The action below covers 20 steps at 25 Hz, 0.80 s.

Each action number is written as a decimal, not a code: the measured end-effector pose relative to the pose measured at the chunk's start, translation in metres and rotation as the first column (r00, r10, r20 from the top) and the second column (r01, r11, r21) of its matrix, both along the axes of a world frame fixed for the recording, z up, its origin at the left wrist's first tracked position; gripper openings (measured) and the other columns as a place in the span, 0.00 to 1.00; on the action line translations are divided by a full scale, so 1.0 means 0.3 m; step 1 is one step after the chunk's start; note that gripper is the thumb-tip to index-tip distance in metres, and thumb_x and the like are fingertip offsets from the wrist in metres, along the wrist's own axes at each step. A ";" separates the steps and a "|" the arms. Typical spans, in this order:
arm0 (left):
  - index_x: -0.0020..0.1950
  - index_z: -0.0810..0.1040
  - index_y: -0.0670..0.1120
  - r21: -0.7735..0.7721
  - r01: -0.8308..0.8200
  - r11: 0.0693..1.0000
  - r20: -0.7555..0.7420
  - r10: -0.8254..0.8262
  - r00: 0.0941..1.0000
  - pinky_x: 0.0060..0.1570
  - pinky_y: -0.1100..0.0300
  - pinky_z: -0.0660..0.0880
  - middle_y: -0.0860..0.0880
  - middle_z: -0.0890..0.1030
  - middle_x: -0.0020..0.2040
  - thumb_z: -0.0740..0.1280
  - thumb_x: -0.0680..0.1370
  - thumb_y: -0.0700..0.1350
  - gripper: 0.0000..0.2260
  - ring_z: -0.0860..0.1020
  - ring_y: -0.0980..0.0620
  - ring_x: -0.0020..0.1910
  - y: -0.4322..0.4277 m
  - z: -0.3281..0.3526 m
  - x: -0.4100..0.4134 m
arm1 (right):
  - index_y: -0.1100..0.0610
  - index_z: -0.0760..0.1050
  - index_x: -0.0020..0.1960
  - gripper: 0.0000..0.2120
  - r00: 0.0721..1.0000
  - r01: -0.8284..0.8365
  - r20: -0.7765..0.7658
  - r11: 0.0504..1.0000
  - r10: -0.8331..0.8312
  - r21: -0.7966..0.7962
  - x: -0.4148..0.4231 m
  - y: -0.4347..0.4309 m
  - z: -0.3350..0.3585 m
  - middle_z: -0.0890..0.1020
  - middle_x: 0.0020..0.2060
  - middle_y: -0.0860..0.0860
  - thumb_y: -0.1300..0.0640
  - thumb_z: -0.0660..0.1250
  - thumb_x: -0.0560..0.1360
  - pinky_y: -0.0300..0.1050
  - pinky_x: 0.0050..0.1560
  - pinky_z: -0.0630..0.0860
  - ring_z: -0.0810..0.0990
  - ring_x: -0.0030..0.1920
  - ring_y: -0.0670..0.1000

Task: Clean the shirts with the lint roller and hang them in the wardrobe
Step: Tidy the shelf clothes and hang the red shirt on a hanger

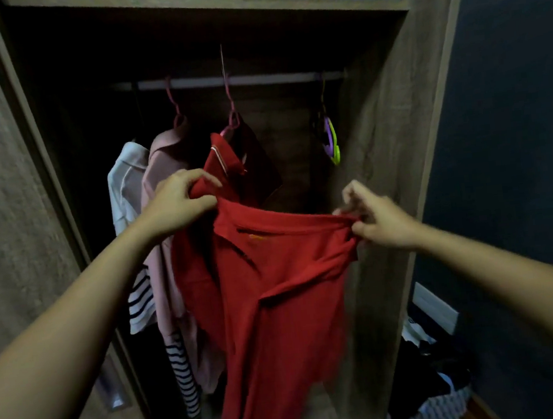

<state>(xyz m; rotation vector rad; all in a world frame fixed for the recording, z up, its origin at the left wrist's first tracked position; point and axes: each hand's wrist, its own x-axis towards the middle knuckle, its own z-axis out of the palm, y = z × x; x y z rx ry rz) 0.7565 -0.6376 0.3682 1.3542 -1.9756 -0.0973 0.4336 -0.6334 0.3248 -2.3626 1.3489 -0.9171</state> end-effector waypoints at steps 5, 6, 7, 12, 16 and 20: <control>0.48 0.77 0.55 0.166 -0.010 0.986 0.288 -0.038 0.957 0.35 0.64 0.65 0.51 0.77 0.35 0.60 0.59 0.46 0.18 0.73 0.59 0.30 0.017 -0.012 -0.078 | 0.47 0.78 0.34 0.21 0.966 0.116 -0.220 0.987 -0.139 -0.112 -0.074 -0.028 0.093 0.83 0.43 0.49 0.71 0.58 0.68 0.23 0.34 0.69 0.80 0.34 0.40; 0.44 0.75 0.57 0.185 0.011 0.983 0.275 -0.062 0.959 0.32 0.64 0.65 0.52 0.76 0.31 0.59 0.59 0.45 0.16 0.72 0.59 0.27 0.014 -0.016 -0.096 | 0.48 0.80 0.38 0.20 0.952 0.153 -0.250 0.982 -0.177 -0.109 -0.077 -0.039 0.083 0.83 0.42 0.49 0.70 0.58 0.70 0.23 0.31 0.68 0.77 0.29 0.40; 0.41 0.74 0.56 0.204 0.030 0.979 0.219 -0.075 0.973 0.30 0.63 0.66 0.52 0.75 0.30 0.59 0.58 0.45 0.13 0.71 0.58 0.27 0.005 -0.020 -0.115 | 0.50 0.82 0.42 0.19 0.950 0.177 -0.244 0.979 -0.196 -0.098 -0.079 -0.052 0.071 0.83 0.43 0.49 0.69 0.58 0.70 0.25 0.29 0.68 0.76 0.28 0.40; 0.45 0.71 0.52 0.069 0.073 0.995 0.036 -0.076 0.996 0.34 0.65 0.67 0.49 0.75 0.36 0.71 0.67 0.49 0.11 0.69 0.55 0.30 -0.086 -0.035 -0.197 | 0.53 0.80 0.53 0.16 0.943 0.227 -0.218 0.965 -0.253 -0.134 -0.106 -0.094 0.092 0.78 0.51 0.51 0.66 0.64 0.69 0.43 0.47 0.74 0.77 0.45 0.48; 0.49 0.77 0.52 0.142 0.094 0.985 0.119 -0.112 0.987 0.33 0.75 0.67 0.54 0.78 0.37 0.66 0.69 0.33 0.15 0.73 0.64 0.31 -0.158 -0.041 -0.244 | 0.56 0.79 0.56 0.22 0.885 0.275 -0.320 0.934 -0.338 -0.226 -0.184 -0.159 0.164 0.78 0.58 0.56 0.71 0.59 0.68 0.52 0.61 0.73 0.76 0.59 0.57; 0.61 0.78 0.47 0.155 0.133 0.979 0.106 -0.150 0.983 0.52 0.73 0.65 0.55 0.78 0.52 0.66 0.75 0.39 0.14 0.75 0.60 0.54 -0.245 -0.039 -0.353 | 0.61 0.76 0.61 0.20 0.720 0.261 -0.594 0.933 -0.359 -0.248 -0.231 -0.264 0.234 0.76 0.60 0.59 0.68 0.57 0.72 0.51 0.62 0.70 0.74 0.62 0.60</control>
